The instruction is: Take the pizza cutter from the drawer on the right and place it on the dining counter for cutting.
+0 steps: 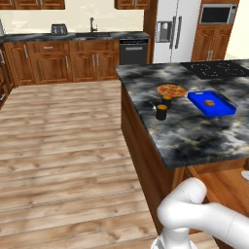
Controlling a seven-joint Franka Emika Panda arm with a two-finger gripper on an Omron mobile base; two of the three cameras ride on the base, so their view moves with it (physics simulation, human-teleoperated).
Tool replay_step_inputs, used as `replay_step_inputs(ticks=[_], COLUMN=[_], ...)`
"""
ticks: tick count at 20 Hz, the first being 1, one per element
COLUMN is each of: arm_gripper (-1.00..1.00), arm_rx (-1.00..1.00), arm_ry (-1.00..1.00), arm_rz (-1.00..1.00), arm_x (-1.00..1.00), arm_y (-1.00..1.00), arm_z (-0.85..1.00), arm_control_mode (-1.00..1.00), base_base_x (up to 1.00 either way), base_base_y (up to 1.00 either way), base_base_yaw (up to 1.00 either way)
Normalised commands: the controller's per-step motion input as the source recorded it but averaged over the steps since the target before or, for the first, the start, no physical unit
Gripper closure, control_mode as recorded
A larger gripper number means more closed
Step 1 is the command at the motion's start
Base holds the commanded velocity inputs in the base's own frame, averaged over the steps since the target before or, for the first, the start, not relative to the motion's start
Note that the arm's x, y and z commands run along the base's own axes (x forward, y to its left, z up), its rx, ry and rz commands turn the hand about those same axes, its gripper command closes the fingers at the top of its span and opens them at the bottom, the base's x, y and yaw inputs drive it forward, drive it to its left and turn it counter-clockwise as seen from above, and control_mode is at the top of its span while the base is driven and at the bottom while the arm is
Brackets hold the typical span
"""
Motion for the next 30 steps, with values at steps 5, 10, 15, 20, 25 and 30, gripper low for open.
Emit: replay_step_inputs(ticks=[5,10,15,20,25,30], arm_gripper=[1.0,1.0,1.0,1.0,1.0,1.0], arm_rx=[0.01,0.0,0.0,0.0,0.03,0.09], arm_ry=[0.0,0.0,0.0,0.0,0.0,-0.03], arm_rz=[-0.01,-0.03,-0.02,0.0,0.0,0.0], arm_x=[-0.1,-0.23,-0.15,-0.16,-0.05,0.04], arm_y=[0.28,0.33,0.51,0.61,0.57,0.55], arm_z=[0.73,0.59,0.65,0.71,0.65,0.58], arm_control_mode=[-1.0,-1.0,-1.0,-1.0,-1.0,-1.0], base_base_x=[0.0,0.0,0.0,0.0,0.0,0.0], base_base_y=[0.0,0.0,0.0,0.0,0.0,0.0], base_base_yaw=[0.0,0.0,0.0,0.0,0.0,0.0])
